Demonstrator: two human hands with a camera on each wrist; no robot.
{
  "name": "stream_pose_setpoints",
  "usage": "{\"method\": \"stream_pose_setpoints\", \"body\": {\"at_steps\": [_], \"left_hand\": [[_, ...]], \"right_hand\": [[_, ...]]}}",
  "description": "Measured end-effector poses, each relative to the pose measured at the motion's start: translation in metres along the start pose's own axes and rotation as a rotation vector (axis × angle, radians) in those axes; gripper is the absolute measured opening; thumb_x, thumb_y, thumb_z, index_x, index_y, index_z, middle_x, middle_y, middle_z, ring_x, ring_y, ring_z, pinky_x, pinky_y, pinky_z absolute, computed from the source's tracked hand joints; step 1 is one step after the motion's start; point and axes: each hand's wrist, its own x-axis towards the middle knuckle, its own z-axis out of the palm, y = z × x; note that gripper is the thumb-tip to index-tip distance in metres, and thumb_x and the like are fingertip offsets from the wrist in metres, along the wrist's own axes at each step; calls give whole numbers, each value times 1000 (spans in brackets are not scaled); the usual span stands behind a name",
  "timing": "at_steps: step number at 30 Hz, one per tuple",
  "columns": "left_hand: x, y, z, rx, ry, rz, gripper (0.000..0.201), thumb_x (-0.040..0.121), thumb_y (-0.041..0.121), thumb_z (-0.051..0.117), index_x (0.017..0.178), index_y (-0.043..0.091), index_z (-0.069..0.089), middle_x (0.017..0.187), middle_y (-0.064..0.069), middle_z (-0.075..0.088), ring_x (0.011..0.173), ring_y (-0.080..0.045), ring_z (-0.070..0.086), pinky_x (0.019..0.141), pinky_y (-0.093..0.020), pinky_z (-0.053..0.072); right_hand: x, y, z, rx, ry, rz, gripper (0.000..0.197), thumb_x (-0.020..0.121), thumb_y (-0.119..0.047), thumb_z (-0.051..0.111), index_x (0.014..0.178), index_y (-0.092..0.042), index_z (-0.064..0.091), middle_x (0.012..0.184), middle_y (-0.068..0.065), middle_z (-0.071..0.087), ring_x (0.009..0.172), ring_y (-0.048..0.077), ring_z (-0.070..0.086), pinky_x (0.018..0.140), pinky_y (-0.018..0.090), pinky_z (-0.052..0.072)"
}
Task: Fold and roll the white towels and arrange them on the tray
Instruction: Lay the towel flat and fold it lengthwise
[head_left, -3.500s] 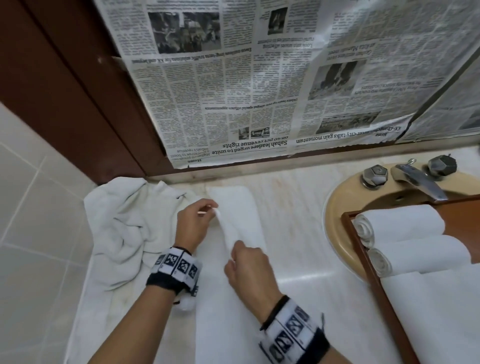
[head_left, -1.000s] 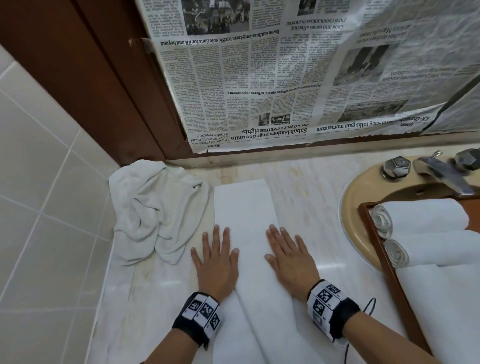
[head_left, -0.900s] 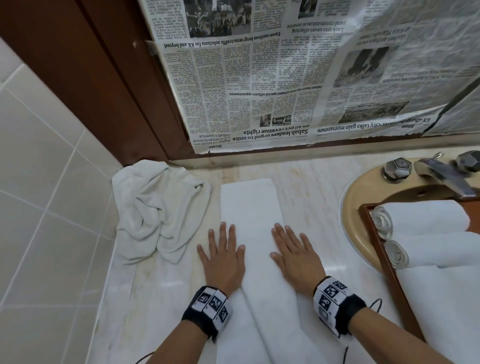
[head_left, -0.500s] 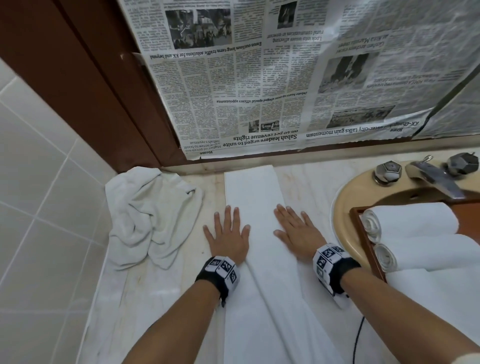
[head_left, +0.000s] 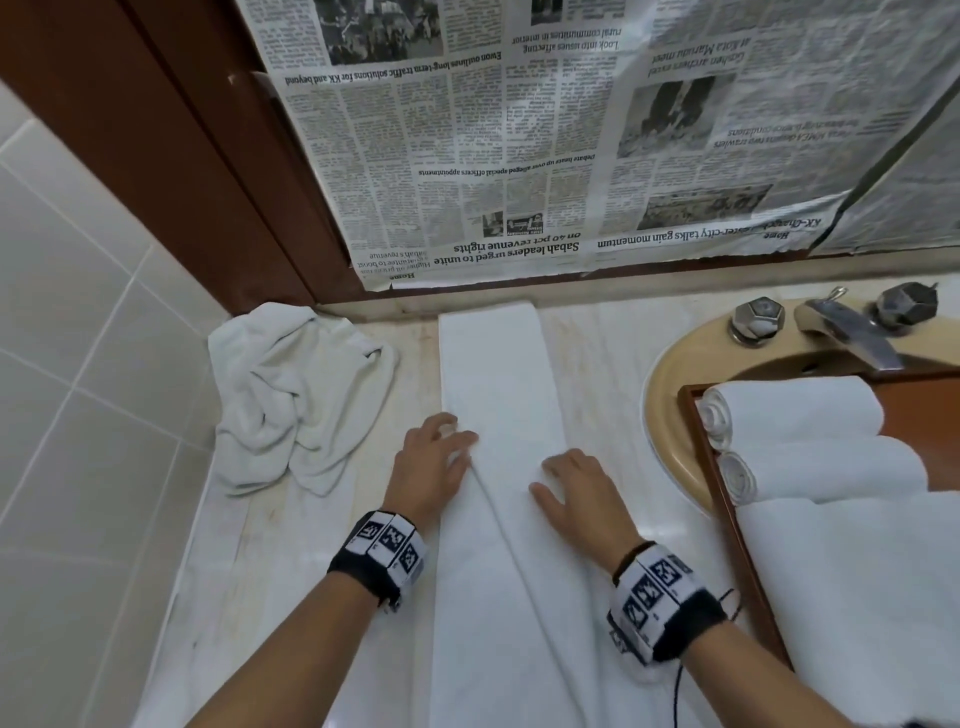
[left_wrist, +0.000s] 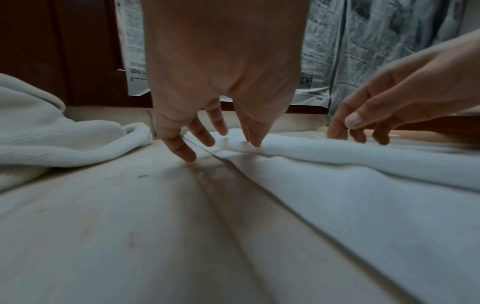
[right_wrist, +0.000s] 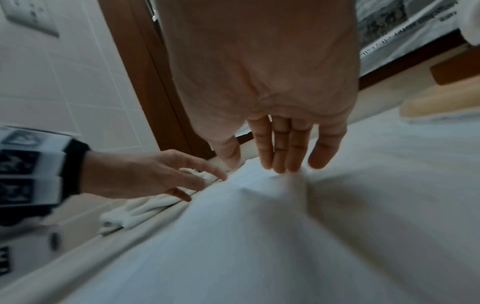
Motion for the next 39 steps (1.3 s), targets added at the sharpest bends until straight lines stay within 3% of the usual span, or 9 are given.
{"method": "stream_pose_setpoints", "body": {"at_steps": [3,7,10,13,18,21,27,34,39], "left_hand": [[1,5,3,4,-42,72,31,95,22,59,124,32,67,135,8,47,111,-23,52,90,-44,50],[4,9,0,87,-121,89,26,98,25,55,121,28,66,129,9,52,111,-23,50,86,-44,51],[7,12,-7,133,-169,113,19,99,23,51,115,22,63,130,9,50,111,-26,49,83,-39,49],[5,10,-13,100,-195,159,22,99,23,52,118,26,63,131,10,49,109,-23,50,86,-38,49],[-6,-3,-21,-7,-120,126,17,93,24,62,103,35,71,118,14,52,98,-11,57,83,-33,50],[-11,-10,-23,-61,-77,82,16,92,17,62,96,30,71,114,11,54,91,-15,60,83,-31,49],[-16,-23,-23,-75,-12,49,14,89,10,65,99,14,72,105,-3,63,94,-23,63,86,-34,49],[-15,-25,-26,-84,-9,33,17,89,2,60,96,6,74,107,-8,67,98,-24,63,90,-36,50],[-14,-23,-27,-83,-37,16,15,87,-3,57,91,3,71,107,-7,61,94,-23,60,86,-29,48]], "right_hand": [[-18,-11,11,-59,-65,51,41,98,-44,49,127,-15,54,124,2,49,116,22,47,95,36,42],[-26,-26,14,-109,-93,102,30,99,-33,46,122,-14,52,121,2,50,110,23,51,87,34,42],[-28,-35,12,-112,-112,170,14,97,-24,45,107,-14,49,107,2,54,98,24,54,73,32,39],[-31,-46,10,-57,-104,195,8,97,-23,46,97,-15,47,94,0,58,84,23,53,65,32,38],[-39,-70,11,46,-36,132,16,97,-31,51,100,-16,55,85,-1,61,82,23,57,68,34,47],[-43,-85,15,98,-22,97,15,96,-32,54,99,-17,57,80,-2,61,78,21,59,69,36,50],[-43,-113,29,118,-31,45,12,95,-27,54,95,-15,57,77,1,62,77,23,58,69,37,50],[-42,-126,58,104,-118,59,18,95,-25,54,105,-11,55,95,9,63,82,27,60,71,37,52],[-45,-129,75,68,-192,69,26,95,-22,54,117,-10,49,100,13,61,87,30,58,74,37,50]]}}
